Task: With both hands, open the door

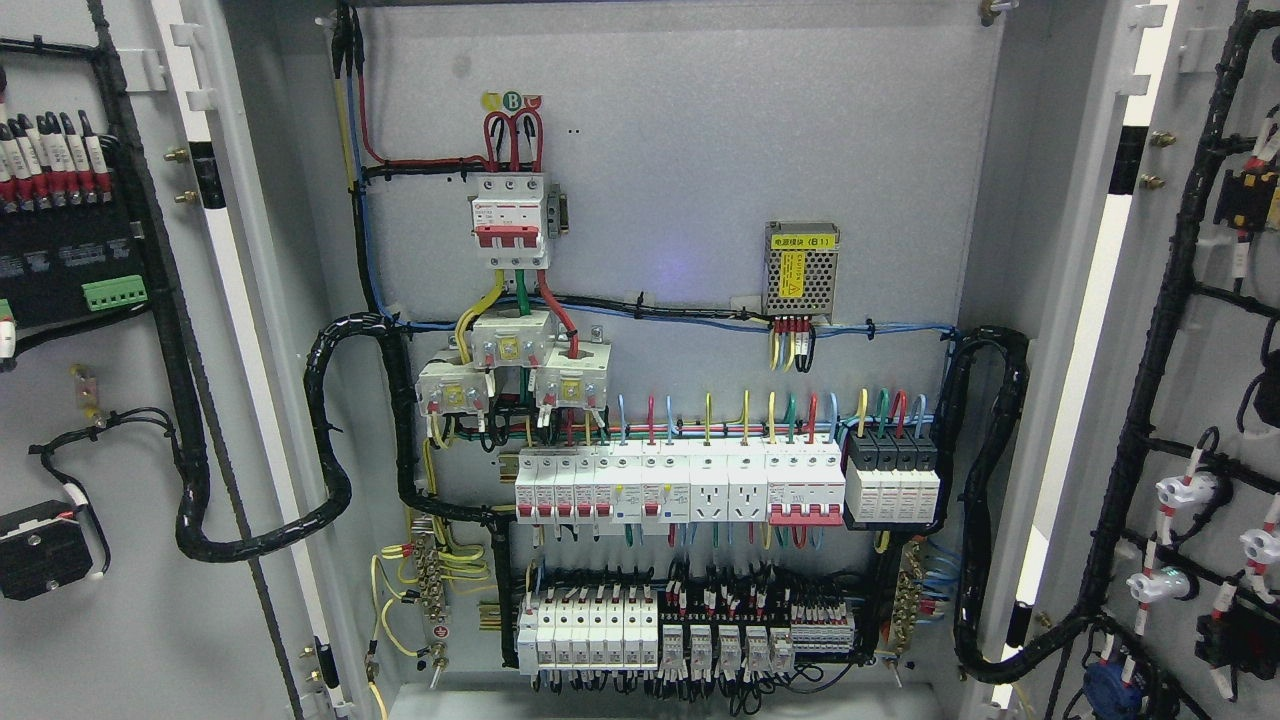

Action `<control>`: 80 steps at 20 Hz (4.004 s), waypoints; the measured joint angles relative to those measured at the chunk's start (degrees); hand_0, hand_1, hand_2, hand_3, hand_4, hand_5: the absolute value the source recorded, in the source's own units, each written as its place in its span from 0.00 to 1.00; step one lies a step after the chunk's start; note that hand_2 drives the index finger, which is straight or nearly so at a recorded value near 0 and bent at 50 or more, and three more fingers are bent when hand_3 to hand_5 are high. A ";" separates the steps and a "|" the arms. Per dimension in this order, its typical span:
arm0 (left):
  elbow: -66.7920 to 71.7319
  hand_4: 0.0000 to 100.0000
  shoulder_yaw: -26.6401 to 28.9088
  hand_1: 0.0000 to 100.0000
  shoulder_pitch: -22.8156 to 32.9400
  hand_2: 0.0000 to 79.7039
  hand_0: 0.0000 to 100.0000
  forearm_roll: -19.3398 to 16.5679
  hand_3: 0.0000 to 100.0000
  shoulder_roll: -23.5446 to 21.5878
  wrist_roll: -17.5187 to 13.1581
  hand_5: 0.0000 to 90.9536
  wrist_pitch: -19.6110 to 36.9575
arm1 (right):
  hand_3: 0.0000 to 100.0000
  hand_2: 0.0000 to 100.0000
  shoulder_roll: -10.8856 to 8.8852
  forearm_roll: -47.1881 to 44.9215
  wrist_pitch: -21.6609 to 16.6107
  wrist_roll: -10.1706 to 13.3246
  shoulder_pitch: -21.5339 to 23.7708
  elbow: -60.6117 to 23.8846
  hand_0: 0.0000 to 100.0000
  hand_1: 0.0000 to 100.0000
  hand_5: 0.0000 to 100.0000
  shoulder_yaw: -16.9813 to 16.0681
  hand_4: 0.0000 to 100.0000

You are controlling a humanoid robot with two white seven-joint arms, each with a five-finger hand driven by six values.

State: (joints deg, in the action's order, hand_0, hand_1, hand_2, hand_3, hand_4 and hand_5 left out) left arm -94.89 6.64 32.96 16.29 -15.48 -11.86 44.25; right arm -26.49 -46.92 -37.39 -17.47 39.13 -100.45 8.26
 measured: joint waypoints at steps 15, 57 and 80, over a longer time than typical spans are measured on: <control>31.11 0.00 -8.11 0.00 0.16 0.00 0.00 -8.10 0.00 4.09 -0.71 0.00 0.00 | 0.00 0.00 3.07 2.61 -0.01 -0.22 5.94 23.11 0.38 0.00 0.00 3.73 0.00; 89.26 0.00 -10.59 0.00 -30.84 0.00 0.00 -14.73 0.00 14.93 3.23 0.00 -44.81 | 0.00 0.00 23.49 41.27 41.55 1.01 -34.63 94.62 0.38 0.00 0.00 5.28 0.00; 90.48 0.00 -10.34 0.00 -30.78 0.00 0.00 -13.93 0.00 15.40 2.56 0.00 -44.36 | 0.00 0.00 26.13 41.55 41.62 0.41 -34.91 97.05 0.38 0.00 0.00 5.27 0.00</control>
State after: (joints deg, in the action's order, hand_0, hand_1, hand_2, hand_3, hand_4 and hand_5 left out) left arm -4.41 -3.70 2.17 2.36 -0.08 -9.30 -0.11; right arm -0.37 -5.36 4.23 -17.06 4.22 -3.40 13.52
